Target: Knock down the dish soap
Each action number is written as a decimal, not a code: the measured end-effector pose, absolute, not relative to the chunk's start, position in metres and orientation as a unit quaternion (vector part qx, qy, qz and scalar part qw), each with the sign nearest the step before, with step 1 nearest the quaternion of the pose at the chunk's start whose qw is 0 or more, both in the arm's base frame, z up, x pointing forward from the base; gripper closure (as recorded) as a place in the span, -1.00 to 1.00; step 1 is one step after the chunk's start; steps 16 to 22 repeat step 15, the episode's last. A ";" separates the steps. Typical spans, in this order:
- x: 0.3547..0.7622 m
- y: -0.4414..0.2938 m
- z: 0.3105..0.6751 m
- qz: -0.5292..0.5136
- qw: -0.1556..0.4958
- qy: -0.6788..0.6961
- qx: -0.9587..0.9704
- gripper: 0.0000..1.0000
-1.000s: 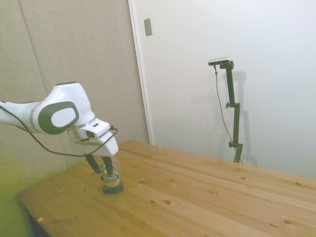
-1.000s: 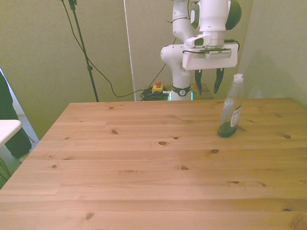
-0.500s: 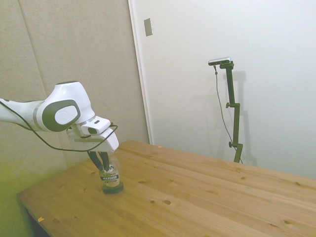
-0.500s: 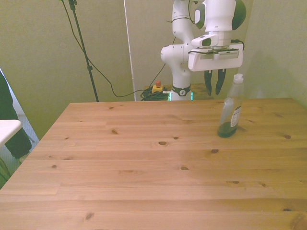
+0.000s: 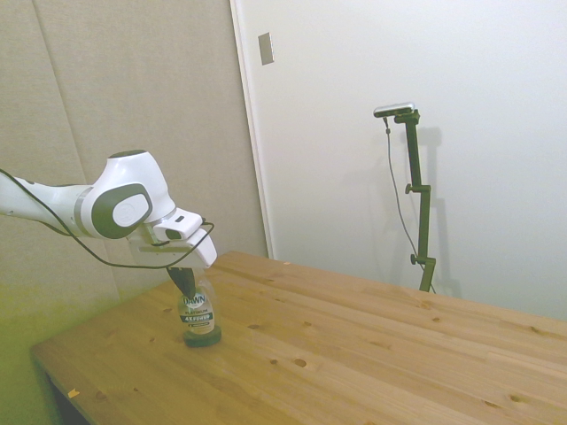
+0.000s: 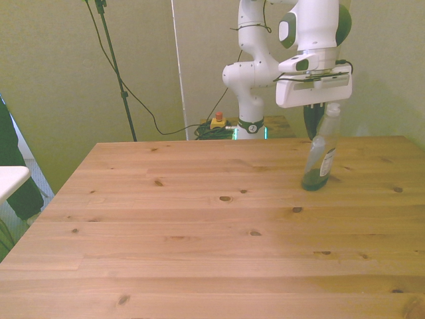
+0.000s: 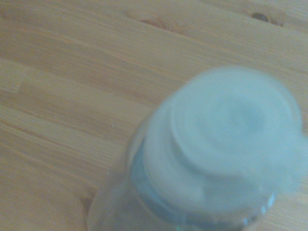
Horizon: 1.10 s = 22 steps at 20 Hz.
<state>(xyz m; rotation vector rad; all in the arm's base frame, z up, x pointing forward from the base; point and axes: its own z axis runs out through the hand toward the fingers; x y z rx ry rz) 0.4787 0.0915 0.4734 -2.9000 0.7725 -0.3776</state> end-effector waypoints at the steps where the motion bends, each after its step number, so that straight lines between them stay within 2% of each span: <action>1: 0.486 0.098 0.472 -0.128 0.062 0.257 -0.956 1.00; 7: 0.530 0.124 0.456 -0.136 0.074 0.289 -0.945 1.00; 15: 0.563 0.114 0.433 -0.150 0.073 0.328 -0.930 1.00; 22: 0.563 0.114 0.433 -0.150 0.073 0.328 -0.930 1.00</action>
